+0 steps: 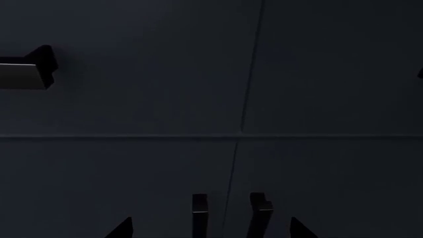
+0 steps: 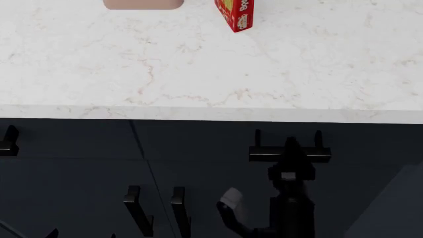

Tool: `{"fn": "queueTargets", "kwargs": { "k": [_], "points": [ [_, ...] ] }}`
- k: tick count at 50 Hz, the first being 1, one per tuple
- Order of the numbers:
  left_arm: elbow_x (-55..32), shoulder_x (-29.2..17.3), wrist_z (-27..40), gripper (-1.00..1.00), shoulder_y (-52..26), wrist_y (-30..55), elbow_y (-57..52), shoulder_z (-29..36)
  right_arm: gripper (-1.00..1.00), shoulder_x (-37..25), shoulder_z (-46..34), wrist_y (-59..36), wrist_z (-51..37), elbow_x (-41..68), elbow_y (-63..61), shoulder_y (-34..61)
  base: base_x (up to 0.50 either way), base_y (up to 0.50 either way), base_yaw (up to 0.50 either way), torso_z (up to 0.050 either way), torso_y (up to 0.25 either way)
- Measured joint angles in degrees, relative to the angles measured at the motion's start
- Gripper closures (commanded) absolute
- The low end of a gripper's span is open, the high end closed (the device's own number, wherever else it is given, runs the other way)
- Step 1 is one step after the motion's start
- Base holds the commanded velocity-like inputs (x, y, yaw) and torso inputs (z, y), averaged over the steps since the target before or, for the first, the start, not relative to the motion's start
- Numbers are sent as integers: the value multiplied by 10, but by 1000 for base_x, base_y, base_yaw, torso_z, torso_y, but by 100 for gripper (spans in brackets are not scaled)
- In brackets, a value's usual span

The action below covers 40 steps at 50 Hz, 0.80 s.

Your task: Open the right drawer.

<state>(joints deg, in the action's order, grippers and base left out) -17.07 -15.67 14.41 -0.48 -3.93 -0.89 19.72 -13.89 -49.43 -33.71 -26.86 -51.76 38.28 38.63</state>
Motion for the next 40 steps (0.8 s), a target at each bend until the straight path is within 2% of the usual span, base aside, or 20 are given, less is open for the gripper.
{"fn": "queueTargets", "kwargs": {
  "k": [30, 31, 34, 40],
  "points": [
    [-4, -5, 4, -100, -1, -2, -1, 5, -100, 38, 6, 53, -56, 31, 137, 51, 0, 0, 0, 0, 0],
    [-4, -5, 5, -100, -1, -2, -1, 5, 100, 38, 6, 54, -57, 32, 139, 52, 0, 0, 0, 0, 0],
    [-4, -5, 5, -100, -1, -2, -2, 6, 100, 27, -1, 50, -82, 0, 132, 55, 0, 2, 4, 0, 0],
    [-5, -6, 6, -100, -2, -2, -2, 7, 100, 31, 11, 62, -93, 9, 135, 54, 2, 0, 2, 0, 0]
  ]
}}
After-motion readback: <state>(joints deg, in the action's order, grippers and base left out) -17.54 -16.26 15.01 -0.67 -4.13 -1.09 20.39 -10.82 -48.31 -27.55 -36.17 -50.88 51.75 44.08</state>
